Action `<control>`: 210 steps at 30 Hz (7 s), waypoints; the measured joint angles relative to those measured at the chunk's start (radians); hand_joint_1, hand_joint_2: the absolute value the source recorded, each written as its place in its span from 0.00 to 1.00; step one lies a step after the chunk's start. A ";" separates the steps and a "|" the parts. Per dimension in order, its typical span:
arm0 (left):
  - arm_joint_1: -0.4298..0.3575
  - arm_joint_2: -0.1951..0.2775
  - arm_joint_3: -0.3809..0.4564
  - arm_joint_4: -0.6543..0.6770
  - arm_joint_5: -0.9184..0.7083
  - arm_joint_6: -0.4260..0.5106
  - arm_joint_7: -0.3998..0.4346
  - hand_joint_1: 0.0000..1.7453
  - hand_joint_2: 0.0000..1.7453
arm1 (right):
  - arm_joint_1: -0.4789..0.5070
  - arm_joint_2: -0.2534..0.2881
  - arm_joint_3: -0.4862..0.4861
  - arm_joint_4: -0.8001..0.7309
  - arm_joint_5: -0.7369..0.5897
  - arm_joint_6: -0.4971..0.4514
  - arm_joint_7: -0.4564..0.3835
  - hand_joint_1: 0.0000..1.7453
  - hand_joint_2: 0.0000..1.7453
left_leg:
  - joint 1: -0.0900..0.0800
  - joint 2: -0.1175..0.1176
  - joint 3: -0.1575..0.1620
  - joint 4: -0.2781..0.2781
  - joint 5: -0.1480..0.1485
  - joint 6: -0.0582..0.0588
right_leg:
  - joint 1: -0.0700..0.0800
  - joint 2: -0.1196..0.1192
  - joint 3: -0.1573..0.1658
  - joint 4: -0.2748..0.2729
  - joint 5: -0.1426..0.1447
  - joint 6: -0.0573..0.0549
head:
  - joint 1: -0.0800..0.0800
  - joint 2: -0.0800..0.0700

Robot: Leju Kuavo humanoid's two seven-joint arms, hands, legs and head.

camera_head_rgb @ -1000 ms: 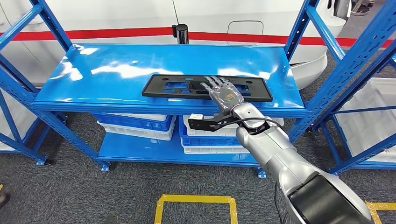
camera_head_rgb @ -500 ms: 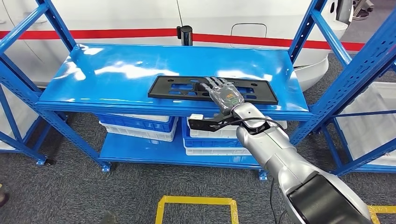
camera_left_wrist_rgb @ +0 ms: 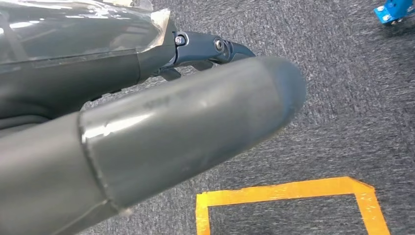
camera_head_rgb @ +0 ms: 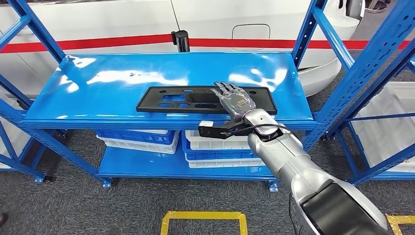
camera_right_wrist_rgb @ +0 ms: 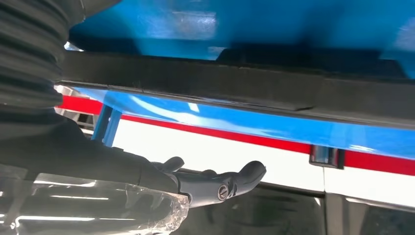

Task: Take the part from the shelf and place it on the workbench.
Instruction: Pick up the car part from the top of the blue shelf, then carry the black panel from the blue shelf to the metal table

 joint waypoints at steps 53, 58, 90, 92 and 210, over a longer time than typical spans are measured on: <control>0.004 -0.027 0.185 -0.002 0.113 0.057 -0.283 0.00 1.00 | 0.079 -0.333 -0.239 -0.654 -0.365 0.159 -0.156 1.00 1.00 | -0.012 -0.009 0.124 -0.260 0.117 0.032 | -0.003 -0.008 -0.009 -0.020 0.016 0.054 | 0.000 0.000; 0.002 -0.026 0.183 -0.002 0.073 0.045 -0.234 0.00 1.00 | 0.098 -0.339 -0.244 -0.649 -0.339 0.133 -0.151 1.00 1.00 | -0.006 -0.006 0.135 -0.282 0.133 0.062 | -0.017 -0.008 -0.004 -0.032 0.021 0.080 | 0.000 0.000; -0.007 -0.017 0.165 -0.005 0.012 -0.013 -0.103 0.00 1.00 | 0.205 -0.357 -0.278 -0.621 -0.290 0.091 -0.155 1.00 1.00 | -0.033 0.014 0.211 -0.306 0.089 0.100 | 0.006 -0.009 -0.111 0.046 0.042 0.037 | 0.006 0.000; -0.008 -0.020 0.164 -0.005 0.010 -0.017 -0.102 0.00 1.00 | 0.210 -0.360 -0.284 -0.623 -0.286 0.088 -0.152 1.00 1.00 | -0.026 0.015 0.194 -0.325 0.119 0.094 | 0.005 -0.008 -0.137 0.139 -0.040 0.028 | 0.013 0.000; -0.012 -0.020 0.194 -0.008 -0.001 -0.037 -0.140 0.00 1.00 | 0.375 -0.324 -0.440 -0.769 -0.133 0.110 -0.102 1.00 1.00 | -0.005 -0.002 0.200 -0.259 0.066 0.038 | -0.001 -0.012 -0.037 -0.007 0.063 0.064 | 0.011 0.000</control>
